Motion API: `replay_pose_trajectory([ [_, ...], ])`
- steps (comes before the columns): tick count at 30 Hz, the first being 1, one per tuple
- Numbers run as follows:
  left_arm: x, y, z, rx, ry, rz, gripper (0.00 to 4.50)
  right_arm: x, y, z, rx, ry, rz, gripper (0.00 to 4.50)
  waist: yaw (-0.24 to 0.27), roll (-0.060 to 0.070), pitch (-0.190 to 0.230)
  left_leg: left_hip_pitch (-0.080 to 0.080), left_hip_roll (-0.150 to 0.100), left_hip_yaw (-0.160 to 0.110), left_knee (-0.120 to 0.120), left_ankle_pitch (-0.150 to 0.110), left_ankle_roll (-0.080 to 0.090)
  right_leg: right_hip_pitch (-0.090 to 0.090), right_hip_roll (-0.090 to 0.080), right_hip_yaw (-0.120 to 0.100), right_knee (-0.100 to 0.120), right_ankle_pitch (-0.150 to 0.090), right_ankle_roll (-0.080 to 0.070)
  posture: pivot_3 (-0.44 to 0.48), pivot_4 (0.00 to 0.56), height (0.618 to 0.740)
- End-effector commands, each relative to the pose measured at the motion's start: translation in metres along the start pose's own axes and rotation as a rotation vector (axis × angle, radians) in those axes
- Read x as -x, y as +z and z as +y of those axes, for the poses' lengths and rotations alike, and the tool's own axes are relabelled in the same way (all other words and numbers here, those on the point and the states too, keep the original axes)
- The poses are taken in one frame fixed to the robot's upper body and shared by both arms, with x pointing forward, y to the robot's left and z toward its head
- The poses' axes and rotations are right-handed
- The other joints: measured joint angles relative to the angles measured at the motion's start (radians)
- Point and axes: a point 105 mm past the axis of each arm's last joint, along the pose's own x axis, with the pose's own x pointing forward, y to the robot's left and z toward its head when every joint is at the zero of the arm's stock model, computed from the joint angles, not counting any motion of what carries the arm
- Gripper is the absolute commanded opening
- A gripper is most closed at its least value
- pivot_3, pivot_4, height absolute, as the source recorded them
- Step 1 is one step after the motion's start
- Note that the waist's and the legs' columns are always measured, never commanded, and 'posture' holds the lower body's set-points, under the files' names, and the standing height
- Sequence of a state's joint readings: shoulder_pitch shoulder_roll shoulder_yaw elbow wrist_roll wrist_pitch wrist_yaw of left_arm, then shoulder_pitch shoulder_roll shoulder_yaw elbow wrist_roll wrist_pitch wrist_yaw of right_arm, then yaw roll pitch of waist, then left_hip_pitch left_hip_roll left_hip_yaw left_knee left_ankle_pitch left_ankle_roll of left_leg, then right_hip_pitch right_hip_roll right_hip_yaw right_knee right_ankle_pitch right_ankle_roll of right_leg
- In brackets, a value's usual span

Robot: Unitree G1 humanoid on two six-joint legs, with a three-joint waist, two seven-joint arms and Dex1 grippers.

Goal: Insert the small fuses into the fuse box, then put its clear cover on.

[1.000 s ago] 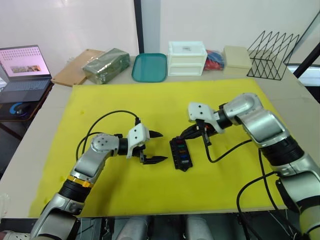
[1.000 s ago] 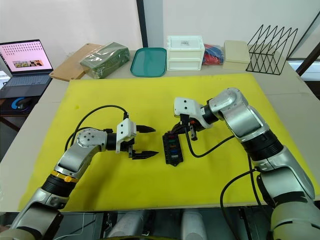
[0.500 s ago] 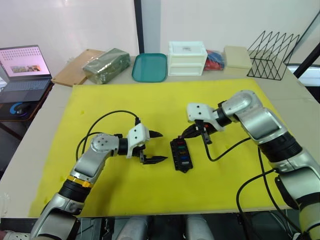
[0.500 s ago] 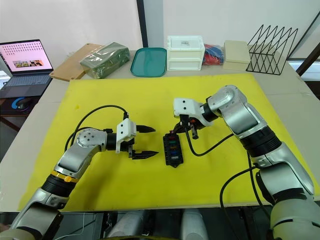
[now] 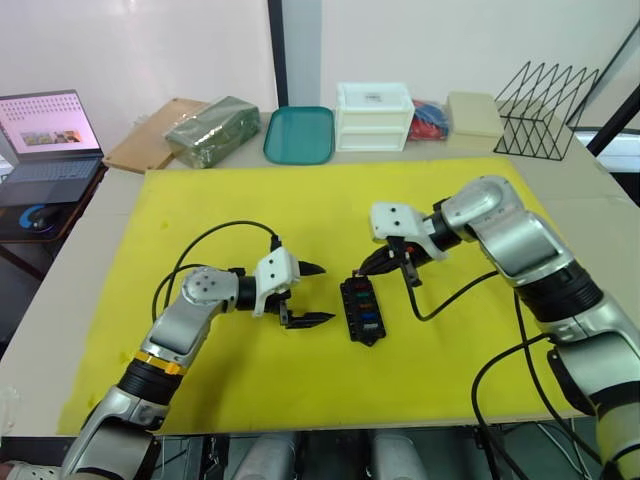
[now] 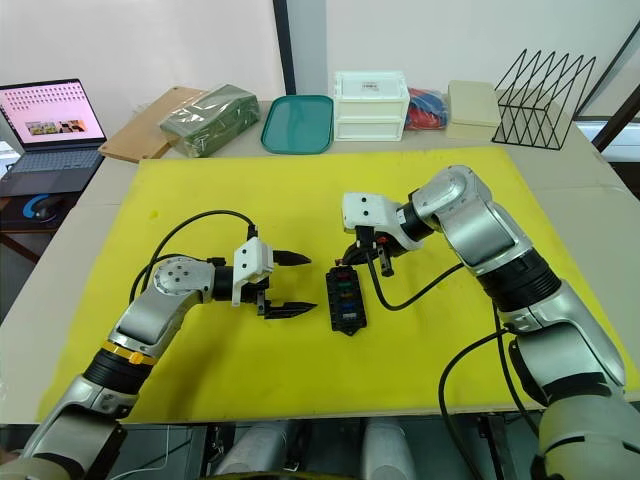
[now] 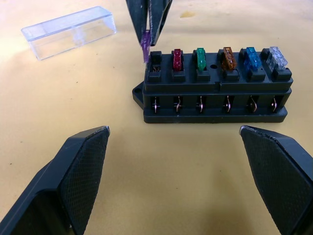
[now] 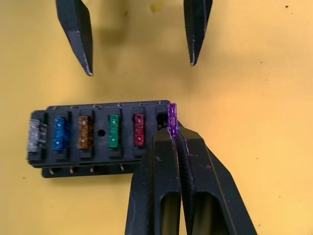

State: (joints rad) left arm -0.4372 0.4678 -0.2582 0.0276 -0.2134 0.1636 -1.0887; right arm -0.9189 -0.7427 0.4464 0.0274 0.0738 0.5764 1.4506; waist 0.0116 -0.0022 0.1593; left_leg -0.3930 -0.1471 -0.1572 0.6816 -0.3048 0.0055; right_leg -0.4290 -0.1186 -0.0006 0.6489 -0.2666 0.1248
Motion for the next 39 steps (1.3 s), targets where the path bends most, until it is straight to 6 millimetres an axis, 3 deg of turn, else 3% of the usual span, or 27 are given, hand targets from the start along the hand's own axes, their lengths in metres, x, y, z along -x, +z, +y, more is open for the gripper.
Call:
replay_pose_trajectory([
  [1, 0.0, 0.009, 0.002, -0.042, -0.002, -0.021, 4.48, 0.01, 0.012, 0.0, 0.043, -0.023, -0.017, 0.0, 0.0, 0.0, 0.0, 0.0, 0.0, 0.0, 0.0, 0.0, 0.0, 0.0, 0.0, 0.0, 0.0, 0.0, 0.0, 0.0, 0.15, 0.74],
  [39, 0.001, 0.009, 0.002, -0.043, -0.001, -0.019, 4.48, -0.002, -0.005, -0.001, 0.046, -0.017, 0.051, 0.0, 0.0, 0.0, 0.0, 0.0, 0.0, 0.0, 0.0, 0.0, 0.0, 0.0, 0.0, 0.0, 0.0, 0.0, 0.0, 0.0, 0.15, 0.74],
])
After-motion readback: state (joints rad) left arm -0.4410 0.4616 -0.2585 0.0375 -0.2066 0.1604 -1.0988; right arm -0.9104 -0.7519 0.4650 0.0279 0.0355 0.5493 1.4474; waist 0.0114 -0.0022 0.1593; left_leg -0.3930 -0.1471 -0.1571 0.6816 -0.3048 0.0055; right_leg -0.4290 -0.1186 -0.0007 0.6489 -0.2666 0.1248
